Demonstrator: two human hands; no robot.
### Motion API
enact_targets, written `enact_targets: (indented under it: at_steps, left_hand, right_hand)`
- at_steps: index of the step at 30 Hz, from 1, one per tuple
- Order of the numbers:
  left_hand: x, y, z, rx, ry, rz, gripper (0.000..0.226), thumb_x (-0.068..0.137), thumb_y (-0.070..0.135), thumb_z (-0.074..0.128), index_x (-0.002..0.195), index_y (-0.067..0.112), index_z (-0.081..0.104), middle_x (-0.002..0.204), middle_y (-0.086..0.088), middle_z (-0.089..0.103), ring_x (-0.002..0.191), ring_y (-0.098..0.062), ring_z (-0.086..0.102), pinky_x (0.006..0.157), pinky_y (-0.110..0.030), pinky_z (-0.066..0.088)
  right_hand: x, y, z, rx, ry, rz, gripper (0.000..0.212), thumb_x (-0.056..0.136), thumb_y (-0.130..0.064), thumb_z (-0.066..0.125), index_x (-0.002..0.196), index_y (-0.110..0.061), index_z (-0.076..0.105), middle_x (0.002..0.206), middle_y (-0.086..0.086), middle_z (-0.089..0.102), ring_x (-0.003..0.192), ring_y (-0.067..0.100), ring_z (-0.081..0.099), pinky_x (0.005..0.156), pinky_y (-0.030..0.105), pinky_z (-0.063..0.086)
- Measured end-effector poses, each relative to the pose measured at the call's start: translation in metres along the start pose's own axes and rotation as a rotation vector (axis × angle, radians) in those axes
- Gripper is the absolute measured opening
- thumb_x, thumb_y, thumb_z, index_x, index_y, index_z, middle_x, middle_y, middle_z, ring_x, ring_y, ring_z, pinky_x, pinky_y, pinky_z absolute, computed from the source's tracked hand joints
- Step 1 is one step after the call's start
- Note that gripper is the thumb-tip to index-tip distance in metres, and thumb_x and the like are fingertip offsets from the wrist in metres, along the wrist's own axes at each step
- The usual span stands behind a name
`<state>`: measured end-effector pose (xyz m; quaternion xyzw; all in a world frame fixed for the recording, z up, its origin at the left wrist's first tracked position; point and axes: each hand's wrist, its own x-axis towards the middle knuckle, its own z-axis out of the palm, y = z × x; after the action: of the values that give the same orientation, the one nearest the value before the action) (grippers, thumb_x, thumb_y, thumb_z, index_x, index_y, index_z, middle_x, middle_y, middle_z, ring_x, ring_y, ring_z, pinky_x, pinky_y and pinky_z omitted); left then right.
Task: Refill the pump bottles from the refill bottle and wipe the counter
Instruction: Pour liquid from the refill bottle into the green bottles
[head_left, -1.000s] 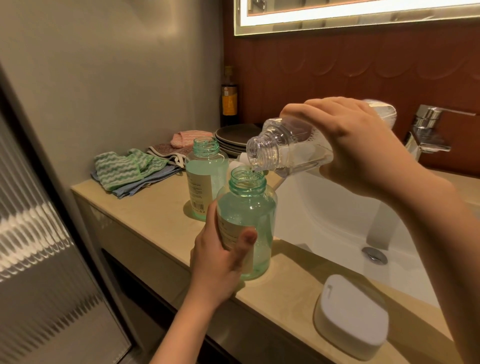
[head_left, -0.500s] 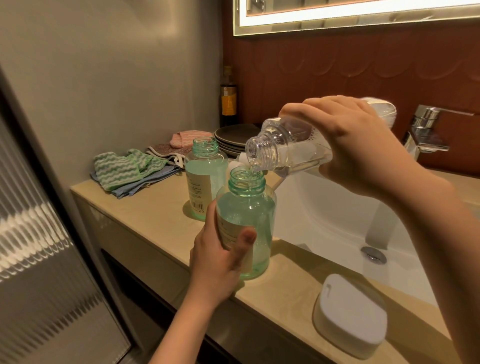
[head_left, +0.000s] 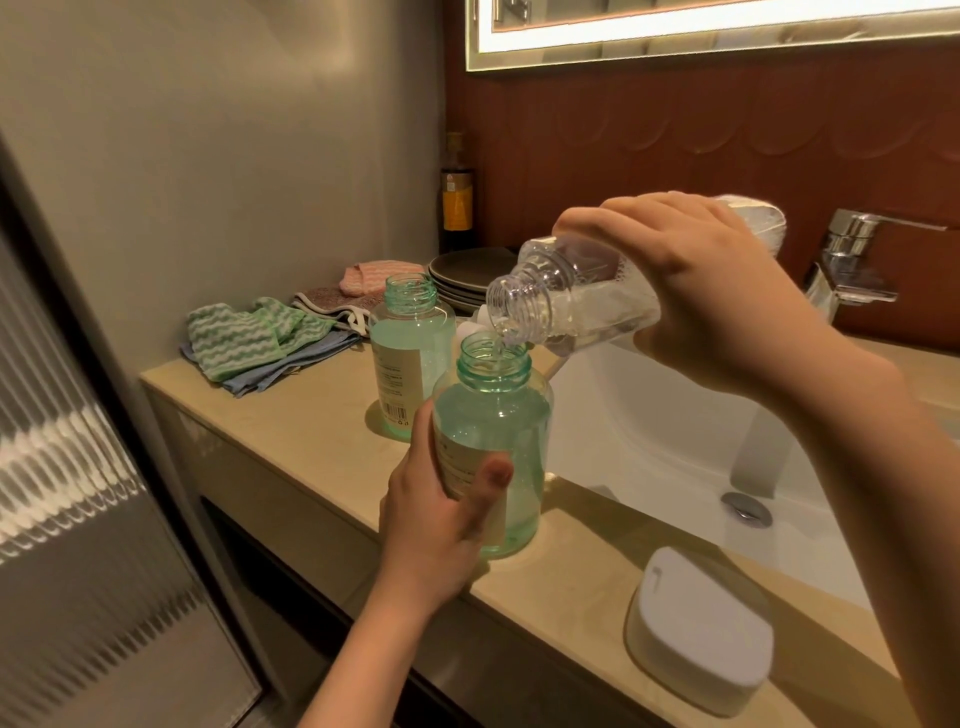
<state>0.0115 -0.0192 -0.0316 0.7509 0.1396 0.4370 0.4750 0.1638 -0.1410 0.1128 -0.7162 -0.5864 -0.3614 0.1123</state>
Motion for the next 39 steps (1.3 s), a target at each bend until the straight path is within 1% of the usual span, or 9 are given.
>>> enact_targets:
  at_steps: [2, 6, 12, 24, 29, 34, 39]
  left_hand:
    - [-0.0003, 0.0008, -0.0003, -0.002, -0.001, 0.001, 0.073, 0.055, 0.095, 0.038, 0.115, 0.054, 0.04, 0.107, 0.035, 0.059, 0.101, 0.005, 0.059, 0.088, -0.034, 0.051]
    - [-0.0006, 0.0016, -0.0009, -0.006, -0.002, -0.005, 0.077, 0.053, 0.096, 0.037, 0.115, 0.05, 0.041, 0.105, 0.037, 0.059, 0.099, 0.006, 0.059, 0.087, -0.032, 0.05]
    - [-0.0006, 0.0005, -0.0012, -0.005, 0.004, -0.012, 0.078, 0.052, 0.097, 0.038, 0.115, 0.051, 0.042, 0.106, 0.034, 0.06, 0.101, 0.001, 0.06, 0.088, -0.038, 0.051]
    - [0.0, 0.0008, -0.001, 0.002, 0.006, 0.006, 0.078, 0.055, 0.095, 0.037, 0.116, 0.047, 0.042, 0.106, 0.034, 0.059, 0.1, 0.005, 0.059, 0.086, -0.03, 0.05]
    - [0.0003, 0.0003, -0.0006, 0.011, 0.011, 0.006, 0.079, 0.055, 0.096, 0.037, 0.116, 0.047, 0.042, 0.108, 0.031, 0.06, 0.101, -0.001, 0.06, 0.087, -0.035, 0.051]
    - [0.0001, -0.0002, -0.0002, 0.014, 0.009, 0.004, 0.082, 0.055, 0.096, 0.037, 0.119, 0.045, 0.041, 0.11, 0.03, 0.059, 0.102, -0.001, 0.06, 0.088, -0.035, 0.05]
    - [0.0009, 0.0007, -0.0004, 0.025, 0.007, 0.006, 0.079, 0.055, 0.096, 0.035, 0.116, 0.046, 0.042, 0.105, 0.034, 0.06, 0.099, 0.006, 0.058, 0.084, -0.025, 0.049]
  right_hand:
    - [-0.0001, 0.0001, 0.0004, -0.003, -0.003, 0.0, 0.086, 0.063, 0.008, 0.078, 0.136, -0.021, 0.043, 0.122, 0.009, 0.058, 0.11, 0.033, 0.053, 0.094, 0.043, 0.039]
    - [0.0001, -0.0007, -0.0005, -0.012, -0.003, -0.002, 0.086, 0.063, 0.009, 0.076, 0.136, -0.02, 0.043, 0.122, 0.01, 0.058, 0.11, 0.034, 0.053, 0.094, 0.044, 0.039]
    - [0.0006, -0.0003, -0.0012, -0.017, -0.001, -0.001, 0.085, 0.063, 0.009, 0.075, 0.136, -0.02, 0.044, 0.122, 0.01, 0.058, 0.11, 0.034, 0.052, 0.094, 0.043, 0.039]
    - [0.0007, -0.0004, -0.0016, -0.02, -0.009, 0.003, 0.086, 0.063, 0.008, 0.076, 0.137, -0.02, 0.043, 0.123, 0.011, 0.058, 0.111, 0.034, 0.052, 0.095, 0.043, 0.038]
    - [0.0006, -0.0006, -0.0012, -0.022, -0.01, -0.001, 0.085, 0.064, 0.008, 0.075, 0.137, -0.021, 0.043, 0.123, 0.01, 0.057, 0.111, 0.033, 0.052, 0.095, 0.043, 0.038]
    - [0.0002, -0.0003, -0.0019, -0.023, -0.005, -0.001, 0.085, 0.064, 0.009, 0.074, 0.136, -0.021, 0.043, 0.122, 0.009, 0.058, 0.111, 0.033, 0.052, 0.095, 0.043, 0.038]
    - [0.0009, -0.0001, -0.0018, -0.029, -0.008, -0.001, 0.086, 0.063, 0.008, 0.075, 0.137, -0.021, 0.042, 0.123, 0.009, 0.057, 0.111, 0.033, 0.052, 0.095, 0.043, 0.038]
